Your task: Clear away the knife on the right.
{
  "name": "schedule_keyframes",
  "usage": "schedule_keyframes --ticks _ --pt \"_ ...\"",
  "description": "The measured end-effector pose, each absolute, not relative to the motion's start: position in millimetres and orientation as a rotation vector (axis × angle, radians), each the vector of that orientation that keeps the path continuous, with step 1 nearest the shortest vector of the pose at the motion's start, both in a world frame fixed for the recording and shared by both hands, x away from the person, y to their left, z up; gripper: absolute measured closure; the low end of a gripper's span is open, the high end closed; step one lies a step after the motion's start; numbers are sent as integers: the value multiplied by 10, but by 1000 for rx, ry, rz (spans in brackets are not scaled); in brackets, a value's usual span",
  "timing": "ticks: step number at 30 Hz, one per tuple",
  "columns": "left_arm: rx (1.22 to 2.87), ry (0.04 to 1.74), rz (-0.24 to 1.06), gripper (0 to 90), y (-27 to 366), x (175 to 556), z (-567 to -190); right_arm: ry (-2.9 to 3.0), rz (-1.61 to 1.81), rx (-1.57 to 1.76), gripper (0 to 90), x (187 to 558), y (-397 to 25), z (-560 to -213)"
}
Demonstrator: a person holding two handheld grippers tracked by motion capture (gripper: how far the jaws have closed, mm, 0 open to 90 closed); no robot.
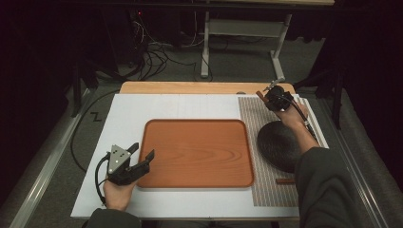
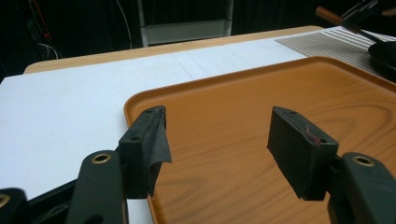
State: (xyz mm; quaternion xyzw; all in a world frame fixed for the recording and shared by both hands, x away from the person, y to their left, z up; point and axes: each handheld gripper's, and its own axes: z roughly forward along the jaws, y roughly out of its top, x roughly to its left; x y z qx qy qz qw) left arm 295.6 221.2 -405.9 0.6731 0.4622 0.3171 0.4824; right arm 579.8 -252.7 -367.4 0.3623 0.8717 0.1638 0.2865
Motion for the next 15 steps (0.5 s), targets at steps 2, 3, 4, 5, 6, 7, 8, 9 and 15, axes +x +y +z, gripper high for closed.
schedule_keyframes --ticks 2,3,4,5,6,7,8,9,15 --pt "1640 1126 772 373 2206 2959 -4059 2303 466 943 788 5756 -2491 -3589" --pt "1640 1126 772 373 2206 2959 -4059 2303 466 943 788 5756 -2491 -3589" --pt "1643 1125 773 373 2205 2959 -4058 2294 481 909 788 5741 -2472 -3539" --pt "1643 1124 772 373 2205 2959 -4058 2285 497 882 788 5709 -2436 -3474" --pt "1642 1124 773 373 2207 2958 -4057 2252 527 831 788 5666 -2369 -3372" --pt "1642 1124 773 373 2207 2958 -4057 2252 527 831 788 5666 -2369 -3372" --pt "1638 1123 773 373 2209 2954 -4055 2230 572 806 789 5621 -2304 -3253" --pt "1637 1122 773 373 2211 2951 -4054 2218 588 793 789 5603 -2277 -3214" --pt "1622 1118 779 376 2222 2931 -4044 2210 659 746 789 5405 -2133 -2996"
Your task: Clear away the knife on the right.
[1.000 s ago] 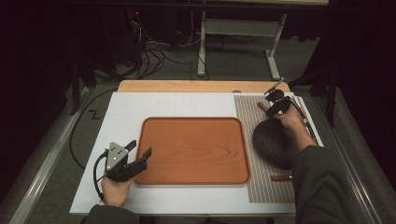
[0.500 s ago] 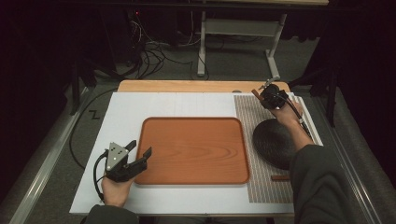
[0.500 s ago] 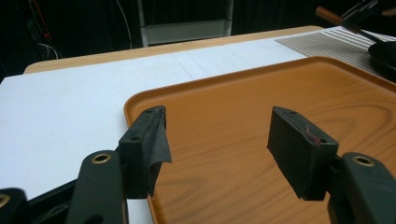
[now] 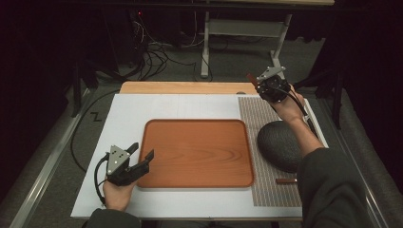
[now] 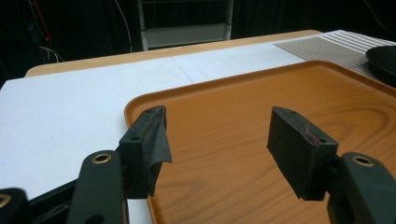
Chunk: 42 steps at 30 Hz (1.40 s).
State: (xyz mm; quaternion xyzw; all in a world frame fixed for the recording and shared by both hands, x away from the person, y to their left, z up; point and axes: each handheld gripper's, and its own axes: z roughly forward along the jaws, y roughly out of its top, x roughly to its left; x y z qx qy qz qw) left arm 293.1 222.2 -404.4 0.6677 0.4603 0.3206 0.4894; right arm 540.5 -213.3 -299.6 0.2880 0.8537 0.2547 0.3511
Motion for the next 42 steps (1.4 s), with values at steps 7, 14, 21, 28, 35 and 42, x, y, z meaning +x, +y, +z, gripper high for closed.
schedule_keyframes --ticks 7,14,21,28,35,42 --pt "1627 1105 780 376 2196 2934 -4038 2280 706 833 789 5090 -2023 -2777" --pt "1621 1103 780 376 2198 2923 -4032 2458 774 960 788 4753 -1759 -2798" --pt "1621 1099 776 376 2197 2922 -4030 2603 814 1089 787 4620 -1467 -3016" --pt "1619 1101 776 376 2198 2921 -4030 2676 799 1165 786 4656 -1294 -3297" --pt "1615 1102 776 376 2202 2917 -4029 2668 708 1246 785 4741 -1217 -3667" --pt "1617 1101 779 376 2200 2914 -4028 2630 656 1346 773 4815 -1334 -3863"
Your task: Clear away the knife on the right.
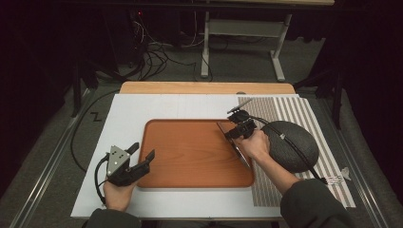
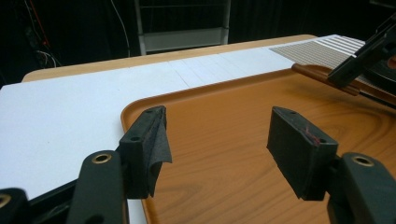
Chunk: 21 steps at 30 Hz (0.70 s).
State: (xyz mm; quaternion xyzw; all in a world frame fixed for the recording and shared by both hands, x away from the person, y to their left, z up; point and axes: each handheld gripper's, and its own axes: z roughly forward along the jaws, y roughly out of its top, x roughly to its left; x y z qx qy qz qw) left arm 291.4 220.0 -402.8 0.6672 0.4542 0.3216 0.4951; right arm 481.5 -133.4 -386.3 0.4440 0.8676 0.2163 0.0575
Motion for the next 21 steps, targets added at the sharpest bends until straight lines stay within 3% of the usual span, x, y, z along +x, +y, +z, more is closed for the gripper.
schedule_keyframes --ticks 11,21 --pt "1621 1097 781 375 2193 2910 -4027 2597 590 1307 782 4816 -1393 -3941" --pt "1624 1101 773 373 2194 2928 -4036 2577 659 1280 718 4760 -1477 -3896"
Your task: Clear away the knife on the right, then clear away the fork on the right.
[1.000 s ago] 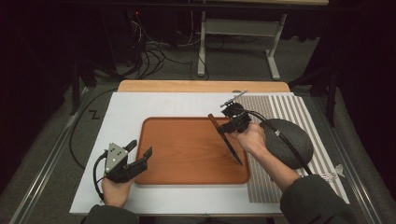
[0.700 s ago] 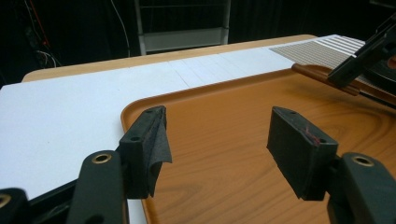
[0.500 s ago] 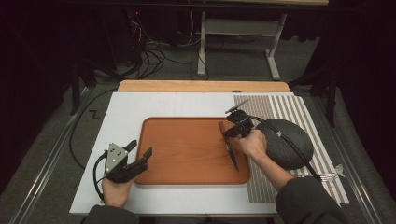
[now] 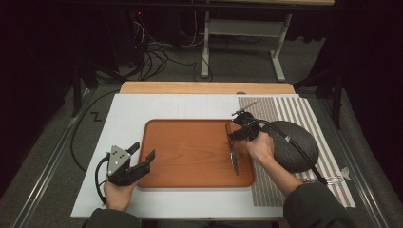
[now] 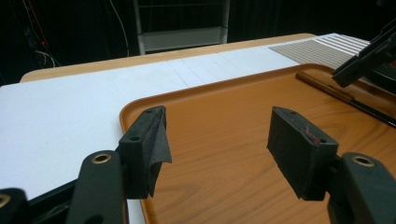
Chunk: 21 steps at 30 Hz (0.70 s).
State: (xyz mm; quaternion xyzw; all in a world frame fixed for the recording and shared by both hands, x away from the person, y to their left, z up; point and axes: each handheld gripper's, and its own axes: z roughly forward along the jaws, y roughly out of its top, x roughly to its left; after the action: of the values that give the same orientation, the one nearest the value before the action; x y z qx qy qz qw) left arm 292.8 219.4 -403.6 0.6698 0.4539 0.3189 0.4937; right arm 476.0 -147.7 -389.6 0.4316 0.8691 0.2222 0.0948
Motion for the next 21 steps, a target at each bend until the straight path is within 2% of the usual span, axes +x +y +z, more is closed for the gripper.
schedule_keyframes --ticks 6,12,21 --pt "1621 1100 776 373 2196 2925 -4034 2551 776 1229 686 4664 -1574 -3762" --pt "1621 1099 777 373 2198 2924 -4033 2497 867 1167 617 4525 -1727 -3622" --pt "1620 1099 781 373 2196 2925 -4031 2412 955 1061 543 4253 -2085 -3447"
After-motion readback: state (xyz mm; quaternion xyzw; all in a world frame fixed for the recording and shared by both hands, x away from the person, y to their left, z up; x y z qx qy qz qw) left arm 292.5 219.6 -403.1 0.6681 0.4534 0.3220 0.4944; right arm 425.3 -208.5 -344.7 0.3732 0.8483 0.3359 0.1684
